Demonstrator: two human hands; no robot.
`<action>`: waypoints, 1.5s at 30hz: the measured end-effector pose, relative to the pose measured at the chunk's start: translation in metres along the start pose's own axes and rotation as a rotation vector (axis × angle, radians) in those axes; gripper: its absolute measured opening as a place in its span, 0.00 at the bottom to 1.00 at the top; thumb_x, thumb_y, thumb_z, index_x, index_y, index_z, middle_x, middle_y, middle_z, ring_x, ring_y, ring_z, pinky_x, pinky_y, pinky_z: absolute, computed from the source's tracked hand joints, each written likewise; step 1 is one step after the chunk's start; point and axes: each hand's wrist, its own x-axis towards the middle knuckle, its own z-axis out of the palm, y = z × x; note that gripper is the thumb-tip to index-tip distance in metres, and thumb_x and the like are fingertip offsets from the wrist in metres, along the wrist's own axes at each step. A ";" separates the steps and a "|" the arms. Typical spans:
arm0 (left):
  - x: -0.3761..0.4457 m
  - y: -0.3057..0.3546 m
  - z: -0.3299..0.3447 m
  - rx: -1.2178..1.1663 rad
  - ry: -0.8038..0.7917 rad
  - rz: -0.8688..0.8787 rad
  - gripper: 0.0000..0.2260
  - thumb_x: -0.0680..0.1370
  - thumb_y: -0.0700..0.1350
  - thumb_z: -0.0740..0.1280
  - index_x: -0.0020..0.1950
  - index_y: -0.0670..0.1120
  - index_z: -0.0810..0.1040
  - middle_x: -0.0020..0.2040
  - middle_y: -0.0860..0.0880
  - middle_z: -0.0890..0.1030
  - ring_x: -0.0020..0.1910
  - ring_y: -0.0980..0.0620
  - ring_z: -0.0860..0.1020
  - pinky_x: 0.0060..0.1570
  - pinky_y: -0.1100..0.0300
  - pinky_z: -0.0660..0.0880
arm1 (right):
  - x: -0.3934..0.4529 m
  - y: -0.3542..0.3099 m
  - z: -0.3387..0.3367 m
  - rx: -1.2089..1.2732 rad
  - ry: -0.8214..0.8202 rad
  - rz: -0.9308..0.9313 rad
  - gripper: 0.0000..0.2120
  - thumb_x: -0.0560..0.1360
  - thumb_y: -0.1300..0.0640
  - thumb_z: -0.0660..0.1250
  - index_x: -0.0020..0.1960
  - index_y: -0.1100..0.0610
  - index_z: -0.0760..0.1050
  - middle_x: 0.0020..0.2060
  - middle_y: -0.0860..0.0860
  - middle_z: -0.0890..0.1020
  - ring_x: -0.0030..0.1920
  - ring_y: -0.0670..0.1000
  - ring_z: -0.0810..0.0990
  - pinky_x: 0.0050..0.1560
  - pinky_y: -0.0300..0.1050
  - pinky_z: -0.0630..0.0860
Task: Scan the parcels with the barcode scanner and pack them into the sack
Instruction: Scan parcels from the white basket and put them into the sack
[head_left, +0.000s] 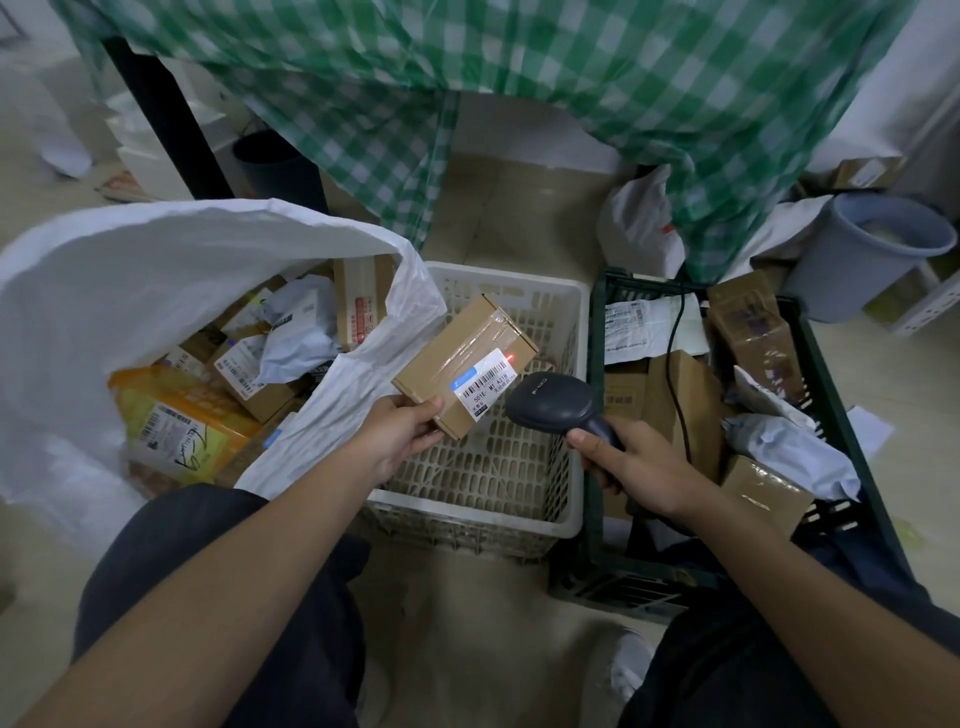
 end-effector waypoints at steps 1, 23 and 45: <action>-0.001 0.000 0.000 -0.001 0.002 -0.002 0.07 0.78 0.37 0.67 0.55 0.40 0.73 0.59 0.40 0.80 0.59 0.44 0.79 0.58 0.51 0.76 | 0.000 -0.002 0.000 0.002 0.002 -0.005 0.14 0.79 0.51 0.63 0.46 0.62 0.75 0.33 0.50 0.76 0.30 0.41 0.74 0.32 0.34 0.71; -0.133 0.018 -0.116 -0.094 0.400 0.243 0.12 0.80 0.46 0.65 0.62 0.46 0.73 0.54 0.48 0.82 0.50 0.51 0.81 0.46 0.54 0.78 | 0.062 -0.086 0.071 0.190 0.291 -0.079 0.14 0.78 0.46 0.65 0.42 0.56 0.75 0.36 0.56 0.77 0.37 0.55 0.76 0.45 0.50 0.73; -0.044 0.054 -0.092 0.405 0.307 0.451 0.10 0.80 0.43 0.65 0.61 0.46 0.76 0.56 0.49 0.78 0.54 0.52 0.75 0.52 0.61 0.70 | 0.071 -0.062 0.051 0.222 0.374 -0.002 0.14 0.79 0.47 0.64 0.51 0.58 0.76 0.39 0.54 0.79 0.37 0.50 0.77 0.38 0.42 0.71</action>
